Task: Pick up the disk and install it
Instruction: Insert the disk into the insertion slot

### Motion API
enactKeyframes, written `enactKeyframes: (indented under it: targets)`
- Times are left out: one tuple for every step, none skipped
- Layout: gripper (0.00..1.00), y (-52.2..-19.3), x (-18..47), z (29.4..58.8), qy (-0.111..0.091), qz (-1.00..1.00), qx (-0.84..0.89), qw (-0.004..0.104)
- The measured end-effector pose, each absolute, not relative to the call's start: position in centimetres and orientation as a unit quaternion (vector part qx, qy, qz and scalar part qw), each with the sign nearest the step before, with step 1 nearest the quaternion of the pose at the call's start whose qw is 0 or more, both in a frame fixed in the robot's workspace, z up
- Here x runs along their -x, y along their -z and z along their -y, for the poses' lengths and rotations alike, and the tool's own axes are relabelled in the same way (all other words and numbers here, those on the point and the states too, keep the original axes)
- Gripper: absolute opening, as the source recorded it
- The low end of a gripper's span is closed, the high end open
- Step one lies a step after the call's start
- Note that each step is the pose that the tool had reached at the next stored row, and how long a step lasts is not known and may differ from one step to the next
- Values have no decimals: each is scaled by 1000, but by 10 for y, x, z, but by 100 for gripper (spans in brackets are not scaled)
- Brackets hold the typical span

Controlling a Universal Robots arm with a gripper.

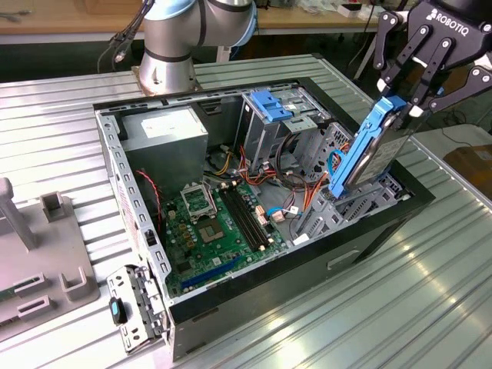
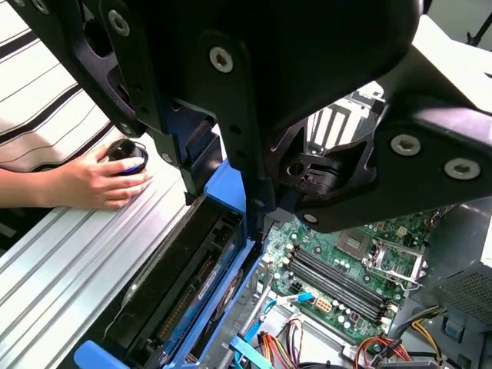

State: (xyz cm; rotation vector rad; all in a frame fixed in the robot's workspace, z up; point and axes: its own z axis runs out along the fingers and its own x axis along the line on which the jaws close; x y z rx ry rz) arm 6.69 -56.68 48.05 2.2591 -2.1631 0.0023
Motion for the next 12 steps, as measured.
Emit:
enactKeyframes:
  targets:
    - [36, -480, -67, 567, -1, 692, -722, 7]
    - [36, -479, -68, 567, -1, 692, -722, 7]
    - [36, -479, -68, 566, -1, 692, -722, 7]
    - [36, -478, -68, 565, -1, 692, -722, 7]
    - [36, -477, -68, 562, -1, 692, -722, 7]
    - [36, -476, -69, 562, -1, 692, -722, 7]
    - [36, -475, -69, 562, -1, 692, -722, 7]
    - [36, -473, -70, 561, -1, 692, -722, 7]
    - [36, -471, -71, 561, -1, 692, -722, 7]
    - [36, -470, -71, 561, -1, 692, -722, 7]
    - [36, -469, -71, 560, -1, 692, -722, 7]
    - [36, -467, -73, 560, -1, 692, -722, 7]
